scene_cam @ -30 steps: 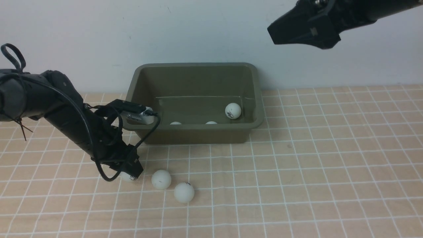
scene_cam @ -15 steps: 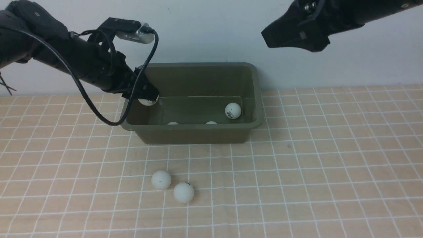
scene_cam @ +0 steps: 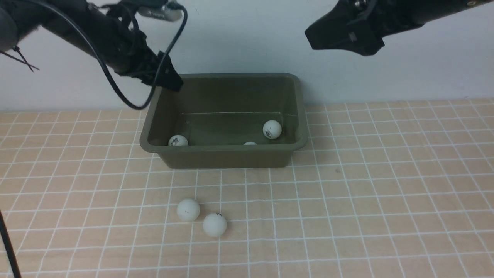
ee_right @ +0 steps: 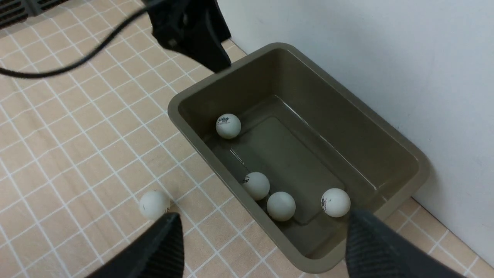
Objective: Put the table tennis balls into the box on the light coffee tablecloth.
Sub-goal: 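Drop the ball into the bin, then reach for and grasp a ping pong ball on the table beside the basket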
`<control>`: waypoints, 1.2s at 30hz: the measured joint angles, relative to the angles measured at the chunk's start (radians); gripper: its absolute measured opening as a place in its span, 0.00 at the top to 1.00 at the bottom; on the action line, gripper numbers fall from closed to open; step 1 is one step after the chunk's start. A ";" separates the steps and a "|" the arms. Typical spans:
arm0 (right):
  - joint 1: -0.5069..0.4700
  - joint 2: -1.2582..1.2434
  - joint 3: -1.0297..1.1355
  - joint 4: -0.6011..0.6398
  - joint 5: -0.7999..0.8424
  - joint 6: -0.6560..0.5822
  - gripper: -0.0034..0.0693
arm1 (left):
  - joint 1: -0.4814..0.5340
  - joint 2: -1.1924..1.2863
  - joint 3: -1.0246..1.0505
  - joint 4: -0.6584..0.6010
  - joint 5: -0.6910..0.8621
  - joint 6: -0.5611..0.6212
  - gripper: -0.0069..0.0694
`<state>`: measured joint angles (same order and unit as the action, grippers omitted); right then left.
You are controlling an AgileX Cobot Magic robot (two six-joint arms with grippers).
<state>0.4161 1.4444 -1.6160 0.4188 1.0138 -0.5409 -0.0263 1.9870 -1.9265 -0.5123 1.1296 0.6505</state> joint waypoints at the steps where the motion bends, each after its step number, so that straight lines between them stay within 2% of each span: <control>1: 0.000 0.000 0.000 0.000 0.000 0.000 0.25 | 0.000 -0.017 -0.027 0.024 0.038 -0.039 0.39; 6: 0.000 0.000 0.000 -0.001 -0.001 -0.005 0.25 | 0.000 -0.082 -0.085 0.074 0.103 -0.179 0.47; 12: 0.000 0.000 0.000 -0.033 -0.001 -0.007 0.25 | -0.029 -0.129 -0.051 0.110 0.113 -0.294 0.52; 15: 0.000 0.000 0.000 -0.038 -0.001 -0.007 0.25 | -0.065 -0.191 0.029 0.149 0.113 -0.308 0.52; 19: 0.000 0.000 0.000 -0.039 -0.001 -0.007 0.25 | -0.119 -0.322 0.238 0.222 0.115 -0.309 0.52; 26: 0.000 0.000 0.000 -0.042 0.000 -0.007 0.25 | -0.177 -0.452 0.585 0.238 0.116 -0.316 0.52; 30: 0.000 0.000 0.000 -0.042 0.000 -0.007 0.25 | -0.218 -0.453 0.715 0.243 0.006 -0.315 0.52; 36: 0.000 0.000 0.000 -0.042 0.000 -0.006 0.25 | -0.270 -0.385 0.761 0.243 -0.197 -0.288 0.52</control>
<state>0.4161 1.4444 -1.6160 0.3770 1.0138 -0.5474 -0.2966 1.6023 -1.1653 -0.2693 0.9324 0.3627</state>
